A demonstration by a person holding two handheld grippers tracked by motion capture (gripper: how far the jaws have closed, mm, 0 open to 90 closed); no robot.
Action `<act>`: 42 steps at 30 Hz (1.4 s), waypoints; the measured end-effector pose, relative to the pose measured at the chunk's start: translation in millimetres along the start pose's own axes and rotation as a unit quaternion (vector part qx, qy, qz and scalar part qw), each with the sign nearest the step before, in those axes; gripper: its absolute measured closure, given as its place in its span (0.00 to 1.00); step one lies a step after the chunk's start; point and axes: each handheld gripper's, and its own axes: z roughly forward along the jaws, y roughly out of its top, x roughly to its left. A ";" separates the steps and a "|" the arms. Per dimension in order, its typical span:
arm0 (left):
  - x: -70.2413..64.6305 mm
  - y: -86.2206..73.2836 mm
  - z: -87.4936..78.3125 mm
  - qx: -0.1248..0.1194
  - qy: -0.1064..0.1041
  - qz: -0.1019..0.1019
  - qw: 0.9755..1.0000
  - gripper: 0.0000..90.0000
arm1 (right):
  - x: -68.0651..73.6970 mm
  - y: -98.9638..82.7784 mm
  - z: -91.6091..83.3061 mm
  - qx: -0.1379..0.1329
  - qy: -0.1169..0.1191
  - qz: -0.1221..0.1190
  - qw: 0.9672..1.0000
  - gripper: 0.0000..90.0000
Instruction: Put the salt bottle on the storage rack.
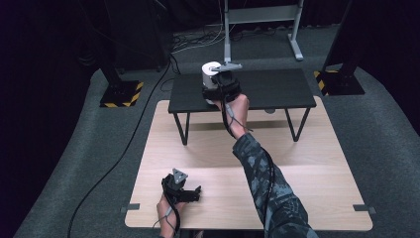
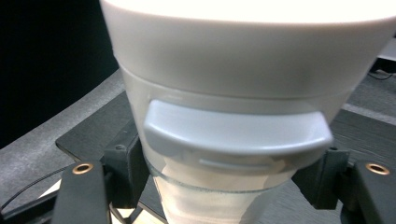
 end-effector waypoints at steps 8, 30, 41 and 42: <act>0.1 0.1 0.0 0.000 0.000 0.000 1.000 0.00 | 10.3 -0.2 19.9 0.006 0.011 -0.005 1.000 0.32; 0.1 0.3 -0.1 0.001 0.000 0.001 1.000 0.00 | 9.9 -9.7 34.1 0.008 0.018 -0.009 1.000 0.32; 0.2 0.3 -0.2 0.001 -0.001 0.001 1.000 0.00 | 0.8 -6.6 28.2 0.034 0.035 -0.017 0.999 0.01; 0.1 0.4 -0.2 0.001 -0.001 0.000 1.000 0.00 | -1.5 -7.3 24.9 0.039 0.037 -0.018 0.998 0.00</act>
